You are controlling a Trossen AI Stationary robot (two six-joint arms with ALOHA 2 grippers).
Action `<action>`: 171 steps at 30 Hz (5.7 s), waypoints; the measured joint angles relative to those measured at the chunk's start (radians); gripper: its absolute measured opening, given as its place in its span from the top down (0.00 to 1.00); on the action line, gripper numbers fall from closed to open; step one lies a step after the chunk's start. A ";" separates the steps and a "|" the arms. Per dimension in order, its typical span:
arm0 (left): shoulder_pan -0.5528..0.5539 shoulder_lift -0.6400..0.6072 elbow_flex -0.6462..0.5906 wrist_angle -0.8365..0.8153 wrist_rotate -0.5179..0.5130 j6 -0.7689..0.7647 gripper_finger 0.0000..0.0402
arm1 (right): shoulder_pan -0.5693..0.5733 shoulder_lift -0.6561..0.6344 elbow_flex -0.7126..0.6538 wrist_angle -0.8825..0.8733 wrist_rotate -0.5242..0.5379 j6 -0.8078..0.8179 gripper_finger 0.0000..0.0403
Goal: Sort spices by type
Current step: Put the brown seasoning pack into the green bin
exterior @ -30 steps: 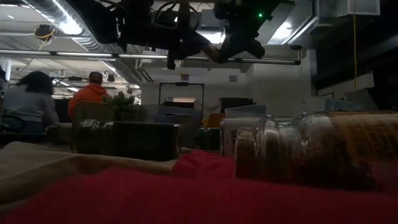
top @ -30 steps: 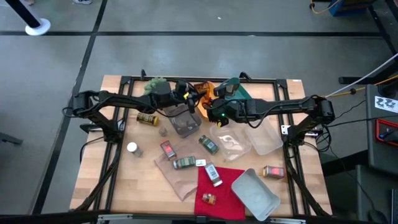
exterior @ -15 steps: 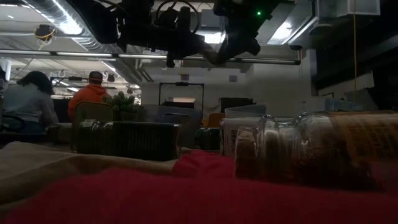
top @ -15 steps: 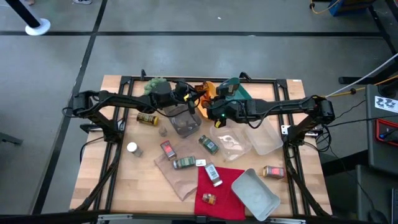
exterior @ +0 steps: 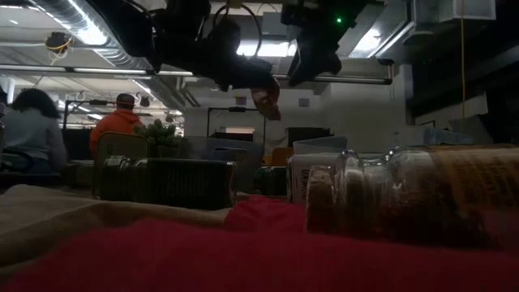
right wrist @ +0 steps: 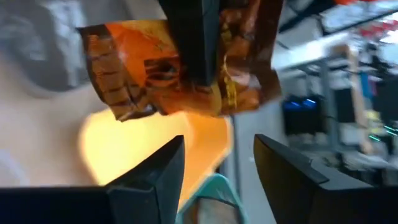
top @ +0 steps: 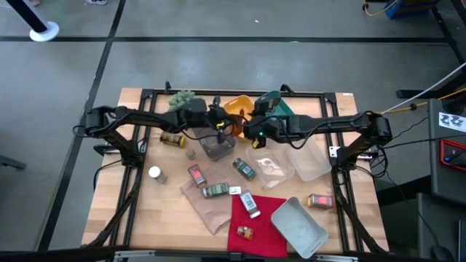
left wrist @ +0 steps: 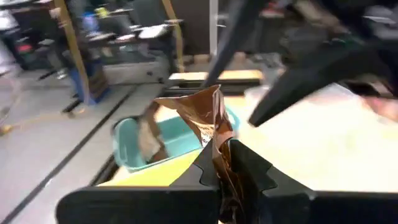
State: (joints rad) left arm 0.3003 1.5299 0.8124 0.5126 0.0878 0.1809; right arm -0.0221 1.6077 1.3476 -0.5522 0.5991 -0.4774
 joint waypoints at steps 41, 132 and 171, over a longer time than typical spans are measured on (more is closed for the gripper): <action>-0.165 0.001 0.000 -0.127 0.024 0.247 0.98 | -0.011 0.000 0.000 -0.007 -0.523 0.167 0.55; -0.095 -0.002 0.001 -0.114 -0.075 0.127 0.64 | -0.569 0.000 -0.089 -0.250 -0.486 0.046 1.00; -0.096 -0.008 0.000 -0.109 -0.075 0.102 0.64 | -0.567 0.000 -0.027 -0.408 -0.285 0.103 0.70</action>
State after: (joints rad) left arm 0.2047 1.5215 0.8124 0.4034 0.0128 0.2829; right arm -0.5888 1.6077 1.3206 -0.9599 0.3142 -0.3747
